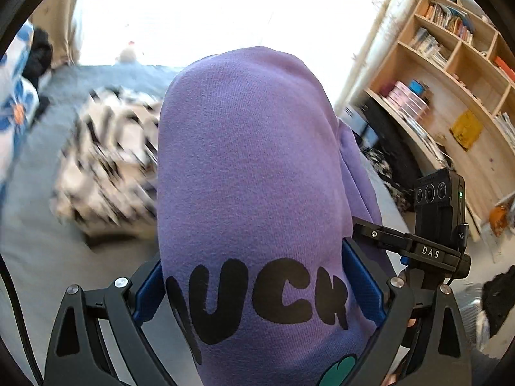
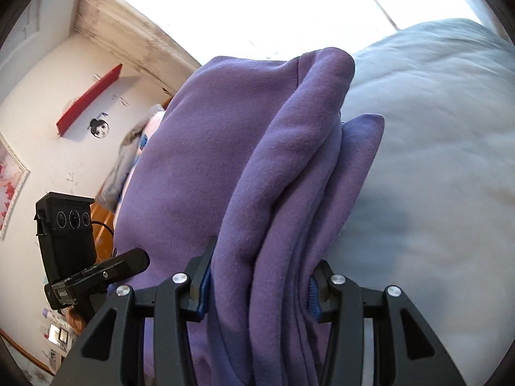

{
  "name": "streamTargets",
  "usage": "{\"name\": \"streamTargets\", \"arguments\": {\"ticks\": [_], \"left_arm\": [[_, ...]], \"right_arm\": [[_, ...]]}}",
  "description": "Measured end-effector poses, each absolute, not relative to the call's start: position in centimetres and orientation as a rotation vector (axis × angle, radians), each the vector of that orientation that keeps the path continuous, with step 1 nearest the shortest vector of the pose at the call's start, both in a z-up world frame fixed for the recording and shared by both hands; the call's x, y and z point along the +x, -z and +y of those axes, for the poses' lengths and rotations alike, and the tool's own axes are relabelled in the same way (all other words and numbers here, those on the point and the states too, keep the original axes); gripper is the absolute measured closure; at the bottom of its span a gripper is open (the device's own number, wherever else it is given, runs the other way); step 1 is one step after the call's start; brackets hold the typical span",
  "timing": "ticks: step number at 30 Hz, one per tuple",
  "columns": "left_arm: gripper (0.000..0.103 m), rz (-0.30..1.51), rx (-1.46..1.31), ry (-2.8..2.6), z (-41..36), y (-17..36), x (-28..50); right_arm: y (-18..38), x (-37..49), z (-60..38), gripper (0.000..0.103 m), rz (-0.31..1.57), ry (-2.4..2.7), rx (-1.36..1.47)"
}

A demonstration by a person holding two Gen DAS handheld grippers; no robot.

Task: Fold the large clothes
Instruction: 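Carry the bundle onto the folded clothes stack with both tools, release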

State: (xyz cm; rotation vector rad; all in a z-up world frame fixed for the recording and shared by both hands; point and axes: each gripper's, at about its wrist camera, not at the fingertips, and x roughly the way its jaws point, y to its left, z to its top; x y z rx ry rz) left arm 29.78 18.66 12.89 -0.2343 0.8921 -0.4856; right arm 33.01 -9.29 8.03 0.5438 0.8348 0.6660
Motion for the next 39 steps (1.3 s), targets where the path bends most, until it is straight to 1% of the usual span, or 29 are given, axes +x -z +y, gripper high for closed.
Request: {"name": "streamTargets", "arguments": {"ticks": [4, 8, 11, 15, 17, 19, 22, 28, 34, 39], "left_arm": [[0.007, 0.848, -0.207, 0.457, 24.7, -14.3, 36.9], [0.007, 0.857, -0.191, 0.432, 28.4, -12.9, 44.2], [0.007, 0.888, -0.179, 0.415, 30.2, -9.9, 49.3], [0.005, 0.935, -0.168, 0.363, 31.3, -2.8, 54.6], [0.004, 0.909, -0.206, 0.367, 31.3, -0.3, 55.2], [0.003, 0.898, -0.252, 0.389, 31.6, 0.4, 55.5], [0.000, 0.893, -0.220, 0.374, 31.4, 0.4, 54.7], [0.000, 0.868, -0.127, 0.269, 30.4, -1.5, 52.0], [0.001, 0.837, -0.053, 0.106, 29.1, -4.3, 48.2], [0.001, 0.855, -0.004, 0.074, 27.6, -7.0, 43.0]], "right_arm": [[-8.4, 39.8, -4.0, 0.058, 0.789, -0.692, 0.578], [-6.2, 47.2, 0.6, 0.058, 0.783, -0.701, 0.602], [-2.6, 51.7, 2.8, 0.058, 0.803, -0.683, 0.610], [3.5, 55.3, 4.6, 0.057, 0.873, -0.609, 0.581], [5.4, 55.8, 4.9, 0.056, 0.843, -0.590, 0.572], [5.1, 55.8, 5.1, 0.055, 0.822, -0.580, 0.541], [4.4, 55.8, 5.3, 0.050, 0.829, -0.582, 0.491], [2.1, 53.1, 3.2, 0.030, 0.825, -0.495, 0.346], [-0.8, 47.9, 0.6, 0.029, 0.830, -0.364, 0.199], [-3.7, 42.2, -1.3, 0.029, 0.849, -0.364, 0.174]]}}
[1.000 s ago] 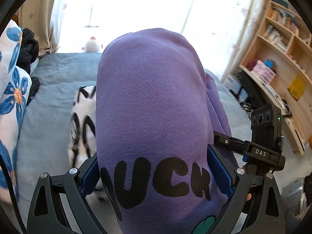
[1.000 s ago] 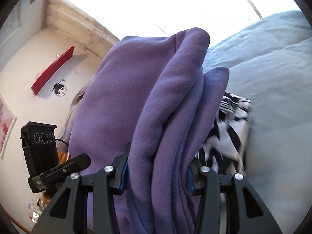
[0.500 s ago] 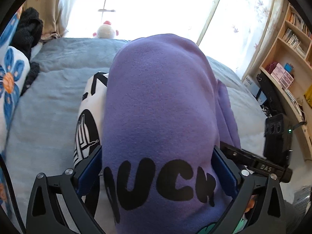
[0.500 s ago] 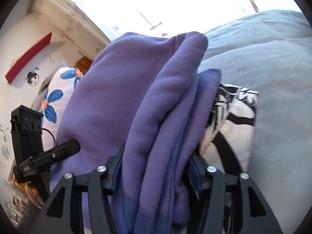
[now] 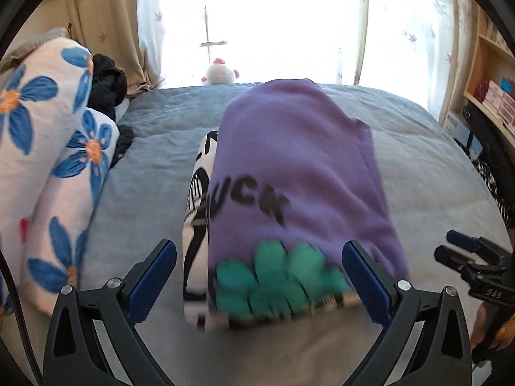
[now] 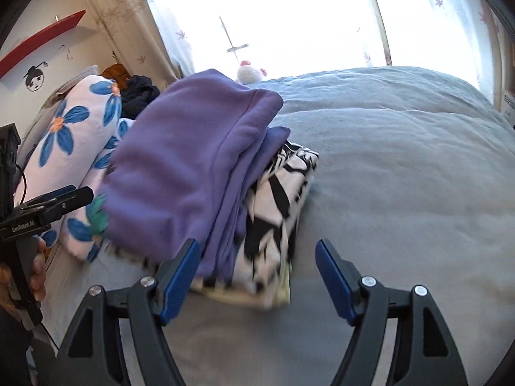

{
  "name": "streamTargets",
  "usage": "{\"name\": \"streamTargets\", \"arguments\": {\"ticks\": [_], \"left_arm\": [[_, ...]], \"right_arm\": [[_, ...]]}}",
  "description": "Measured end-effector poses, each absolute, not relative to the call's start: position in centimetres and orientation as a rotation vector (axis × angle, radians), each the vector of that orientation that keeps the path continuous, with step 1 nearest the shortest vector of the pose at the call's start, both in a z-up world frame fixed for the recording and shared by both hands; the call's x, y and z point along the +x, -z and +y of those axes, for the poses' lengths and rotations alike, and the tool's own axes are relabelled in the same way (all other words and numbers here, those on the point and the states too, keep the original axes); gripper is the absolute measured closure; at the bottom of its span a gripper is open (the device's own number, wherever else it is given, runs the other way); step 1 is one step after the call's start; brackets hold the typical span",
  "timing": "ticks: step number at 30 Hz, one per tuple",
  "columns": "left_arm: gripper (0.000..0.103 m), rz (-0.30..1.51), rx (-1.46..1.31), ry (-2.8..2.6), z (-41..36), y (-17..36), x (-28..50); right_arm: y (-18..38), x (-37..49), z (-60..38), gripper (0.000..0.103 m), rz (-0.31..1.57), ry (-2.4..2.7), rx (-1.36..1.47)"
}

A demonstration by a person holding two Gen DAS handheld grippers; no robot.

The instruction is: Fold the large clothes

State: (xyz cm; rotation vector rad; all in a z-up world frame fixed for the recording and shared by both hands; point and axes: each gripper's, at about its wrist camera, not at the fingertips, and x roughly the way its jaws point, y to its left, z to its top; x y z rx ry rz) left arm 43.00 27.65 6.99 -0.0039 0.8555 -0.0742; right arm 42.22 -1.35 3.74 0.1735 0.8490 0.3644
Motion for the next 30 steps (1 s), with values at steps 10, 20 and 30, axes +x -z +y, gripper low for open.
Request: {"name": "streamTargets", "arguments": {"ticks": [10, 20, 30], "left_arm": [[0.001, 0.806, -0.051, 0.068, 23.7, -14.0, 28.7], [0.001, 0.730, -0.084, 0.132, 18.1, -19.8, 15.9], [0.001, 0.709, -0.059, 0.197, 12.4, -22.1, 7.2]], "right_arm": [[-13.1, 28.4, -6.3, 0.028, 0.851, -0.408, 0.209], [-20.5, 16.8, -9.2, 0.028, 0.796, -0.437, 0.127], [-21.9, 11.2, -12.6, 0.028, 0.814, -0.458, 0.141]]}}
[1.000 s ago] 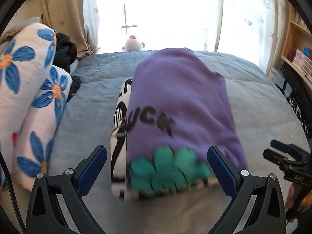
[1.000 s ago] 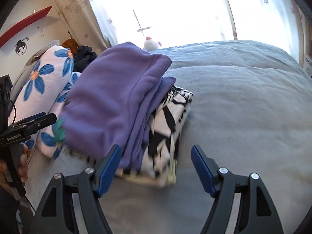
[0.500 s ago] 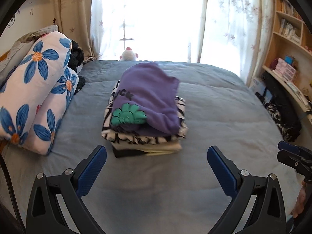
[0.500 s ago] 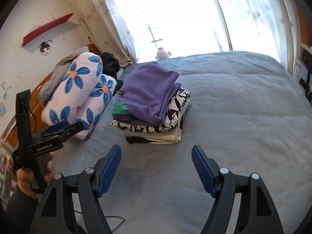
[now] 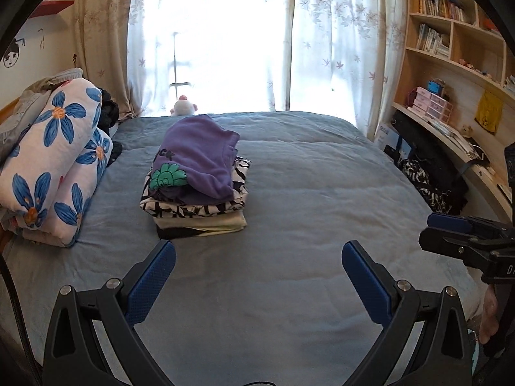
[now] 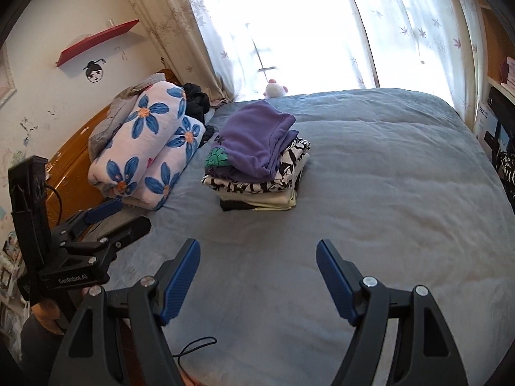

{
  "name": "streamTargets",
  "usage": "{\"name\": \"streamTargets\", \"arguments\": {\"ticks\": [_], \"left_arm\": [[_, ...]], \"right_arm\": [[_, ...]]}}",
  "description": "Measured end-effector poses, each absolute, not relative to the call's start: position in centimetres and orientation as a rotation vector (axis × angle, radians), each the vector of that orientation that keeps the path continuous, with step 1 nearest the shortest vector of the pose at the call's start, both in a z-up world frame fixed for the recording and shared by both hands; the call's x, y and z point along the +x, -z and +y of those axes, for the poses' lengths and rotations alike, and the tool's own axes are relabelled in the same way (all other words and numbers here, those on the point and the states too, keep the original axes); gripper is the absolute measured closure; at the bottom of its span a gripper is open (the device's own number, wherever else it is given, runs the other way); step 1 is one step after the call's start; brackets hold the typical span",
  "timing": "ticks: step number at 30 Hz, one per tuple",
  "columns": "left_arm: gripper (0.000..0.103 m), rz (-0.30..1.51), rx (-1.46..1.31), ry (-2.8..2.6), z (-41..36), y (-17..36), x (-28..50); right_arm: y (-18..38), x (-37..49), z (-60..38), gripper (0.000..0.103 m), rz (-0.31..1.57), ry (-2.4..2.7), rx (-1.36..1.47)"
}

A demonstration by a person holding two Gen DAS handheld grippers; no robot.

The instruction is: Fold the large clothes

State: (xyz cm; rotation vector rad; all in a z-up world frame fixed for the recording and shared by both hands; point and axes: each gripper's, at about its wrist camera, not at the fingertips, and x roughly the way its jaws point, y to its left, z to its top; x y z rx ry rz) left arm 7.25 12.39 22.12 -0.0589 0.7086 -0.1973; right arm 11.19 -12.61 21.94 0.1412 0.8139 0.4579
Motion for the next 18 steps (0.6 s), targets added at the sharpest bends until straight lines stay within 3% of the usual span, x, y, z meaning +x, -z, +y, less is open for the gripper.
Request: {"name": "streamTargets", "arguments": {"ticks": [9, 18], "left_arm": [[0.001, 0.712, -0.127, 0.210, 10.8, -22.9, 2.2], [0.001, 0.724, -0.109, 0.150, 8.7, -18.3, -1.3]], "right_arm": [[-23.6, 6.0, -16.5, 0.028, 0.777, -0.442, 0.080], [-16.8, 3.1, -18.4, 0.028, 0.805, -0.386, 0.105]]}}
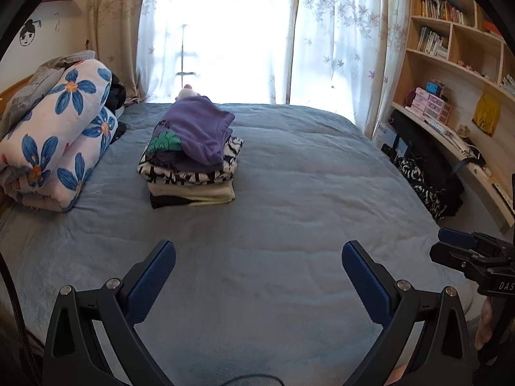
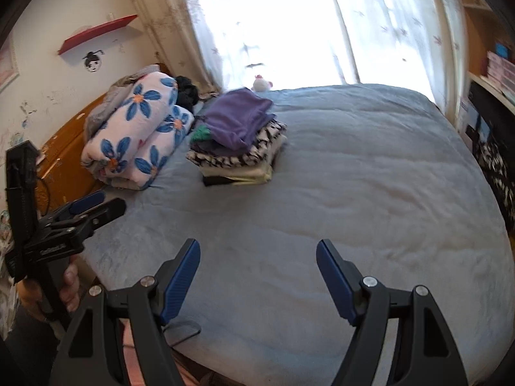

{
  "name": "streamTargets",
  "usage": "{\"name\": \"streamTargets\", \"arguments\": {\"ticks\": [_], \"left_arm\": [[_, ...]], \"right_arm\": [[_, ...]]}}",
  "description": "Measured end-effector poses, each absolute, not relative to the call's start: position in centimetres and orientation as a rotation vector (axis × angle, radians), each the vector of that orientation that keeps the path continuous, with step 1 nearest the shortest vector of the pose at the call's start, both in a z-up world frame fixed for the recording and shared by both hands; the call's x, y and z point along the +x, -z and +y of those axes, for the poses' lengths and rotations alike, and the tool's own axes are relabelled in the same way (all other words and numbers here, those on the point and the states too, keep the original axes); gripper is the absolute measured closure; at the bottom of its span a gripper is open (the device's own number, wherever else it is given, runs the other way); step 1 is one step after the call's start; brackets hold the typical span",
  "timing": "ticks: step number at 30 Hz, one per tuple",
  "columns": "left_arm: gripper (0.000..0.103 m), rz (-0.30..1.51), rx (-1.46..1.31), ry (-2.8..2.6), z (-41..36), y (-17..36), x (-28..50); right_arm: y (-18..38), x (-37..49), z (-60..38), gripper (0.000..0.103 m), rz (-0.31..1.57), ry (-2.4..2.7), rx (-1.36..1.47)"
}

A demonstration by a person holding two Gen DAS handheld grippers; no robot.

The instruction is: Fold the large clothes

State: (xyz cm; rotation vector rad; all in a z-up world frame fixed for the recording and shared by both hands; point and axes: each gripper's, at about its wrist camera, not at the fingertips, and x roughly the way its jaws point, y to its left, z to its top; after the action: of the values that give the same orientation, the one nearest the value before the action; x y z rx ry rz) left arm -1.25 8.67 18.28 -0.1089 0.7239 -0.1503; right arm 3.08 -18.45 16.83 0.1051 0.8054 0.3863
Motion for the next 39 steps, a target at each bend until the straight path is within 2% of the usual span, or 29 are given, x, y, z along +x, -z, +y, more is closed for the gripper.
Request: {"name": "streamTargets", "arguments": {"ticks": [8, 15, 20, 29, 39], "left_arm": [[0.001, 0.759, -0.070, 0.059, 5.3, -11.1, -2.6], [0.001, 0.775, -0.041, -0.009, 2.6, -6.7, -2.8], [0.001, 0.798, -0.038, -0.004, 1.5, -5.0, -2.8], [0.001, 0.825, -0.049, -0.023, 1.5, -3.2, -3.4], [0.001, 0.852, -0.074, -0.033, 2.3, -2.1, -3.7]], "right_arm": [[-9.5, 0.7, -18.7, 0.028, 0.794, -0.235, 0.147], [-5.7, -0.2, -17.8, 0.028, 0.783, -0.084, 0.083], [-4.6, -0.9, -17.5, 0.009, 0.744, -0.023, 0.069], [-3.1, -0.7, -17.5, 0.003, 0.737, 0.031, 0.064], [-2.2, -0.8, -17.0, 0.003, 0.765, 0.017, 0.083]]}}
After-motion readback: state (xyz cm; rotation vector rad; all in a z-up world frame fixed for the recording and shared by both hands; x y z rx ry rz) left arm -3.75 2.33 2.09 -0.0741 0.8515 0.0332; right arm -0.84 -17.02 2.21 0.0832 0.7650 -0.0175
